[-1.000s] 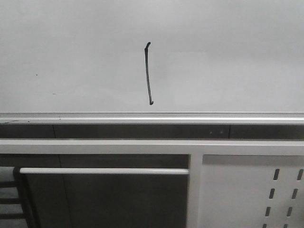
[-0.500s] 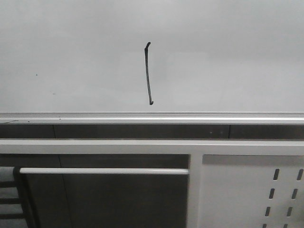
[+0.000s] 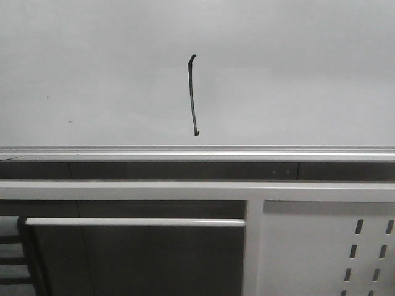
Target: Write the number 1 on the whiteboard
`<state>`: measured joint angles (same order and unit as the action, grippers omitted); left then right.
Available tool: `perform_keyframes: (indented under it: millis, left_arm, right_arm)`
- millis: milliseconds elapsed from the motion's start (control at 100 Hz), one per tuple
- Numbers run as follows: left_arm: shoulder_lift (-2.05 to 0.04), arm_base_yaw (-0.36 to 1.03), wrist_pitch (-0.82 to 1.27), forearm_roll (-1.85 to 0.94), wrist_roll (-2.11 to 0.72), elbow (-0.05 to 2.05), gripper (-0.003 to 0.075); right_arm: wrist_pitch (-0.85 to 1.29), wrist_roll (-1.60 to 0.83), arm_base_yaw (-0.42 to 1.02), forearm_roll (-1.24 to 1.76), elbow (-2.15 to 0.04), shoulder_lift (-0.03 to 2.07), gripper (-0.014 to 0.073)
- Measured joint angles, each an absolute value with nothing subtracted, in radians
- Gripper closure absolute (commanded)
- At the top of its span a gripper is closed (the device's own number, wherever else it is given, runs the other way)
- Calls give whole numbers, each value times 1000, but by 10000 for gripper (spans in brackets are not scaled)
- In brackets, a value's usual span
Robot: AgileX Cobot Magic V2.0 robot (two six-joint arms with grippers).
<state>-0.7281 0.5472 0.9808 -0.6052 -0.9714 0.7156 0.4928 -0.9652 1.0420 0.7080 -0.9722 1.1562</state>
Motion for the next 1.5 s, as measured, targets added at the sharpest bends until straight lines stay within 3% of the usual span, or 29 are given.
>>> perform_keyframes:
  millis: [350, 730, 970, 1320, 1500]
  left_arm:
    - [-728, 547, 981, -607, -975, 716, 589]
    - [-728, 547, 981, -606, -971, 716, 584]
    - [-732, 547, 981, -602, -971, 716, 485]
    - [-732, 547, 981, -602, -971, 716, 496]
    - [-732, 547, 976, -602, -971, 716, 609]
  right_arm:
    - [493, -965, 1042, 708, -972, 1156, 645]
    - [493, -965, 1042, 708, -972, 1156, 645]
    - [495, -965, 1042, 711, -972, 1156, 645]
    - [497, -965, 1042, 711, -972, 1156, 645]
    - [497, -965, 1042, 711, -972, 1156, 645]
